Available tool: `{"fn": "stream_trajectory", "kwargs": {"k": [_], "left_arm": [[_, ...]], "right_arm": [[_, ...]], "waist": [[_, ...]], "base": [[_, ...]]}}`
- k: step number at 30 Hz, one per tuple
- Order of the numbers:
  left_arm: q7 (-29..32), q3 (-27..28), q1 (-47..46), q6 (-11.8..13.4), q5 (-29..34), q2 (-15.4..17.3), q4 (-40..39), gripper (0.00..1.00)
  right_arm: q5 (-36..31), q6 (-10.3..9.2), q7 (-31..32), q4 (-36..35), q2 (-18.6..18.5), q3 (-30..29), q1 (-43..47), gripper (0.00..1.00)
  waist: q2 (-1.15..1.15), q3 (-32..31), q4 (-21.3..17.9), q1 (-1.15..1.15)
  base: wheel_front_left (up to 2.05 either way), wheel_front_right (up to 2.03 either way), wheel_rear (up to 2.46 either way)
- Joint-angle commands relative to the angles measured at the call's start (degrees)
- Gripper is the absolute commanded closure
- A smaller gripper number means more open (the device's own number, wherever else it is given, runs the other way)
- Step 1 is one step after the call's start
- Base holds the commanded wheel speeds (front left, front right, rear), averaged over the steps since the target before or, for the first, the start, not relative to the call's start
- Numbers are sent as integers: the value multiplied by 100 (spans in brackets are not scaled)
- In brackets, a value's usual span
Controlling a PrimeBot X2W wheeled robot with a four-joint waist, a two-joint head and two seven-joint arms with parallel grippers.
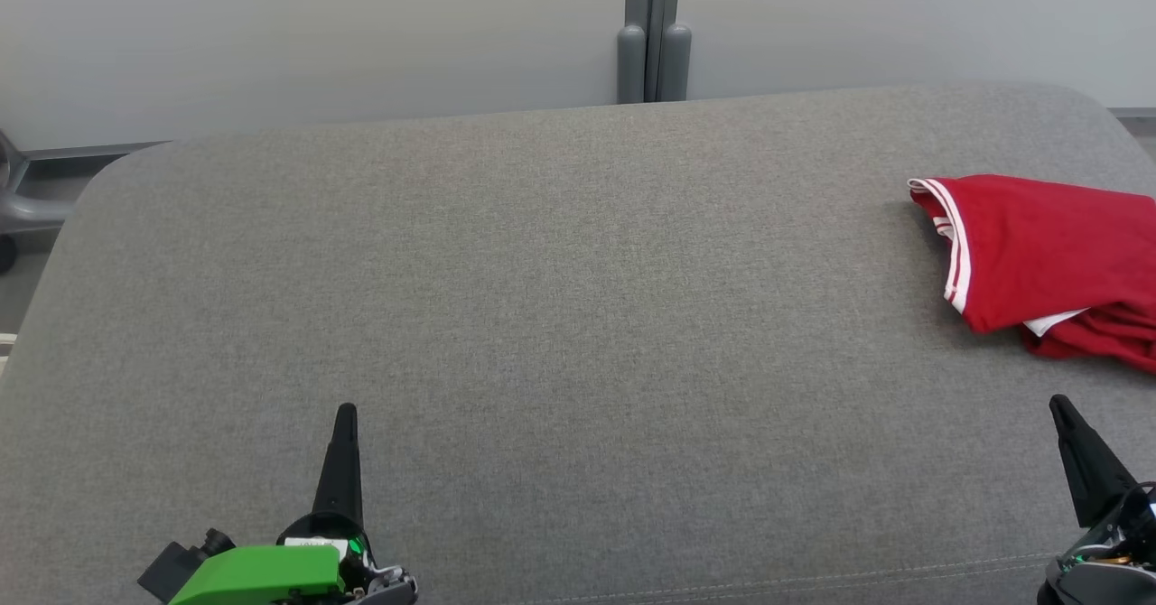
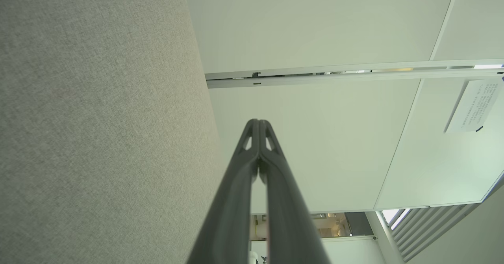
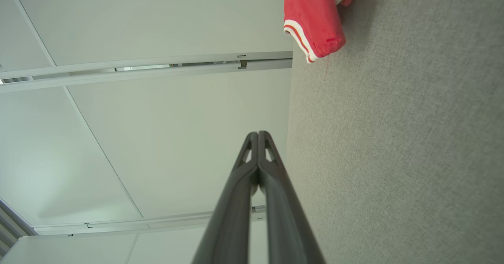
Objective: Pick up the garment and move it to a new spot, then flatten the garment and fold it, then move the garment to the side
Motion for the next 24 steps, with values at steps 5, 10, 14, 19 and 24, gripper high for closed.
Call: {"fn": "stream_trajectory", "kwargs": {"k": [5, 10, 14, 19, 24], "left_arm": [[15, 16, 70, -34, 15, 3, -6, 100], [14, 16, 70, -34, 14, 3, -6, 100], [14, 15, 70, -34, 14, 3, -6, 100], [13, 14, 70, -34, 14, 3, -6, 100], [13, 14, 70, -34, 13, 3, -6, 100]], "right_arm": [[-39, 2, 50, 13, 10, -32, -50, 100], [-40, 2, 53, 15, 18, -47, -57, 100], [-53, 2, 70, 15, 29, -60, -63, 100], [-72, 2, 82, 17, 40, -76, -71, 100], [-88, 2, 97, 19, 52, -91, -78, 100]], "waist": [[0, 0, 0, 0], [0, 0, 0, 0], [0, 0, 0, 0], [0, 0, 0, 0], [0, 0, 0, 0]], "base": [[0, 0, 0], [0, 0, 0], [0, 0, 0], [0, 0, 0], [0, 0, 0]]}}
